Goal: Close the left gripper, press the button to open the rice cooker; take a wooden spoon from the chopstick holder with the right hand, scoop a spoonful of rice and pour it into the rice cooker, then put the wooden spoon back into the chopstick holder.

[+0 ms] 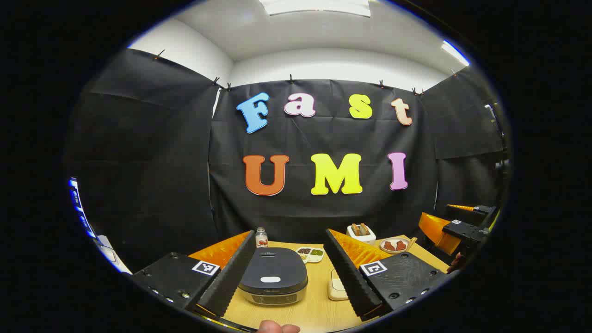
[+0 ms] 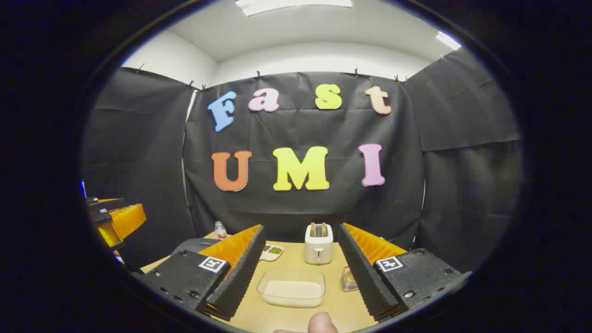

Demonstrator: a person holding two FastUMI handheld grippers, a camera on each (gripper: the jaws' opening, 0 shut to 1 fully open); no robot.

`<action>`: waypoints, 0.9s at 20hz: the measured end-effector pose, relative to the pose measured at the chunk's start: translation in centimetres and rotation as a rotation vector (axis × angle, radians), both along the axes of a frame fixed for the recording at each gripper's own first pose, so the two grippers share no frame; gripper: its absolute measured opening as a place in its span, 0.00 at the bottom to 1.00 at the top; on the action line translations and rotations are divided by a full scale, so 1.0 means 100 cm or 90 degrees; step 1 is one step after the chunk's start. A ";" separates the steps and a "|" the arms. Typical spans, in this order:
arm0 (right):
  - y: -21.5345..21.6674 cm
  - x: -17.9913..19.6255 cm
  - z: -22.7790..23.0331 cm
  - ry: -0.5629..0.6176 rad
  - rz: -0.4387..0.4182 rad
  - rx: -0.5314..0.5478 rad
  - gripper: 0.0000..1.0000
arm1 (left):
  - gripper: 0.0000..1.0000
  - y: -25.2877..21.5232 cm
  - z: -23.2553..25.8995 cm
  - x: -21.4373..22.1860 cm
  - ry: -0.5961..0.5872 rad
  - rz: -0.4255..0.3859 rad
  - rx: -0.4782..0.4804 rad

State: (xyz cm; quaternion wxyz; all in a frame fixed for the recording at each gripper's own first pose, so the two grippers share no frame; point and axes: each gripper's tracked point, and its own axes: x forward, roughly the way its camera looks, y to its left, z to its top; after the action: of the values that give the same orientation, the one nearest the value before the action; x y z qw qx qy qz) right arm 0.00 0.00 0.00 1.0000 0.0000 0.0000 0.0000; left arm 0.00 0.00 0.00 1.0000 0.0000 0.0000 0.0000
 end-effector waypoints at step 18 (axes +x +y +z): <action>-0.006 0.001 -0.012 0.023 -0.013 0.001 1.00 | 0.95 0.007 -0.008 -0.001 0.015 0.009 0.005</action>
State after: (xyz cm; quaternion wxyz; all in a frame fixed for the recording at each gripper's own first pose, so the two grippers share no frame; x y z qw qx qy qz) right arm 0.14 -0.64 -1.17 0.9998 0.0010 0.0179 -0.0106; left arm -0.14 0.73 -0.83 0.9999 0.0036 0.0116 0.0068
